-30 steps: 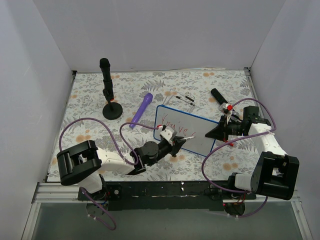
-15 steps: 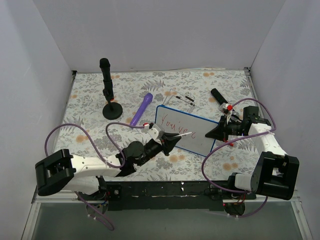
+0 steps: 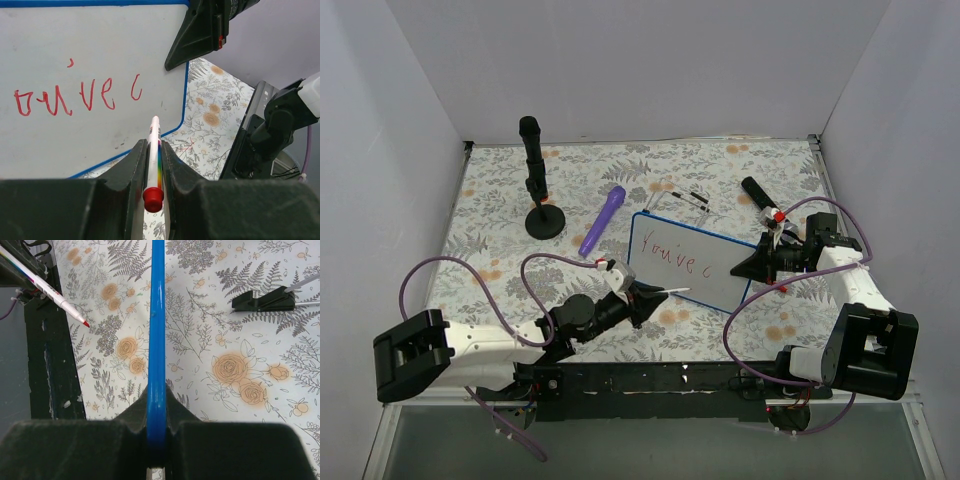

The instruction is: Write a sentence on the whiteboard

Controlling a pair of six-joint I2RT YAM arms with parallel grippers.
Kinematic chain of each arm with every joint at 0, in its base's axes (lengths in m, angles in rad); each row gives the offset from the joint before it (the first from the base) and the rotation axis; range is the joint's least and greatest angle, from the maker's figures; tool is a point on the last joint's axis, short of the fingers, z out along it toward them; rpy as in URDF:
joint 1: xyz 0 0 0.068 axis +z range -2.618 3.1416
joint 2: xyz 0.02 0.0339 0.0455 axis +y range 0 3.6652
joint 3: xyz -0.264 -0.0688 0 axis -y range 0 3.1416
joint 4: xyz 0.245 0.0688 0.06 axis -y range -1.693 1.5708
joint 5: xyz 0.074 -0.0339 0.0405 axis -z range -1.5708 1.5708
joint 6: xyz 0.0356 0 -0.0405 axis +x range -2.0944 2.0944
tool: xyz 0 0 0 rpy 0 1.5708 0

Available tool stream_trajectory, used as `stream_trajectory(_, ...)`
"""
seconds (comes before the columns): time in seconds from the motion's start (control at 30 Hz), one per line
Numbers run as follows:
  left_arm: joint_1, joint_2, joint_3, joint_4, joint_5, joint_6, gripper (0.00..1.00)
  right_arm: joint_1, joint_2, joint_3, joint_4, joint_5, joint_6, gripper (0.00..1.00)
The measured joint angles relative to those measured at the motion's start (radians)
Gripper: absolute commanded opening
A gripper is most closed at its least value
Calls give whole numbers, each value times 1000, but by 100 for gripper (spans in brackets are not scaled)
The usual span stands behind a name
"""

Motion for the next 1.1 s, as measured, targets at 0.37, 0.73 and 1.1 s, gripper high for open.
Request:
stream_trajectory(0.37, -23, 75, 1, 37, 5, -21, 0, 0, 0, 0, -11, -2, -18, 1)
stream_trajectory(0.73, -24, 129, 35, 61, 7, -21, 0, 0, 0, 0, -13, -3, -25, 1)
stream_trajectory(1.1, -24, 139, 42, 62, 8, -20, 0, 0, 0, 0, -16, -3, -29, 1)
